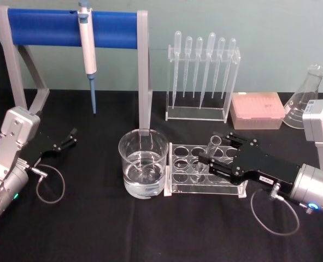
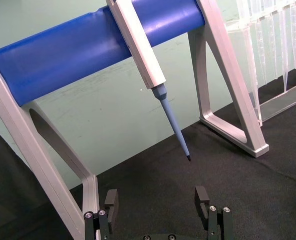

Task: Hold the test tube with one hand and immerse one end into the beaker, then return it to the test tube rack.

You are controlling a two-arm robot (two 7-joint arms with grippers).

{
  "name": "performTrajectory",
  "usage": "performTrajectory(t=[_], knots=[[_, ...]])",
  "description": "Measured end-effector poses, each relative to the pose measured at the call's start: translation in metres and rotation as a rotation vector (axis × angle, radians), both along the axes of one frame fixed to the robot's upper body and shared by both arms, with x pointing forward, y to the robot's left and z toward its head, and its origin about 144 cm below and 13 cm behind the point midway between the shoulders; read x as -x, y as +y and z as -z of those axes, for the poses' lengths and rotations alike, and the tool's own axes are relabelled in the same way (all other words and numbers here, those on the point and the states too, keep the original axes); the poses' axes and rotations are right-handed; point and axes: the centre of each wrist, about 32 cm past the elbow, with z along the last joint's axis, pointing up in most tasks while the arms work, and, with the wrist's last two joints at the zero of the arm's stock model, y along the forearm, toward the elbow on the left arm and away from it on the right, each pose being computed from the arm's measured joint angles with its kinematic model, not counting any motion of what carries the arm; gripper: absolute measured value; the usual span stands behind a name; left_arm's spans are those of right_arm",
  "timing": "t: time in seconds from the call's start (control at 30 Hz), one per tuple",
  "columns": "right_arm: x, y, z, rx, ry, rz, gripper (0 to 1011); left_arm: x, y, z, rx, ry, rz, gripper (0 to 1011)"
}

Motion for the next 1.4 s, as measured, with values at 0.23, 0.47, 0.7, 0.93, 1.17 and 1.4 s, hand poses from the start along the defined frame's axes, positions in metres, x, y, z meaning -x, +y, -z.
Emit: performTrajectory(t=[0.23,0.47,0.7,0.93,1.17,1.4], knots=[[0.0,0.0,0.0,-0.001,0.0,-0.002,465,0.0,0.0,0.0,0.0,0.0,0.0,1000],[0.0,-0.001,-0.001,-0.002,-0.002,-0.002,256,0.0,0.0,0.0,0.0,0.0,0.0,1000],[0.0,-0.001,0.0,-0.002,-0.001,-0.002,248,0.0,0.0,0.0,0.0,0.0,0.0,1000],[0.0,-0.001,-0.001,-0.002,-0.001,-0.002,248,0.0,0.0,0.0,0.0,0.0,0.0,1000],[-0.008,-0.001,-0.017,0.022,0.001,-0.008,246,0.0,0.0,0.0,0.0,0.0,0.0,1000],[-0.018,-0.001,-0.037,0.045,0.032,-0.015,244,0.0,0.0,0.0,0.0,0.0,0.0,1000]])
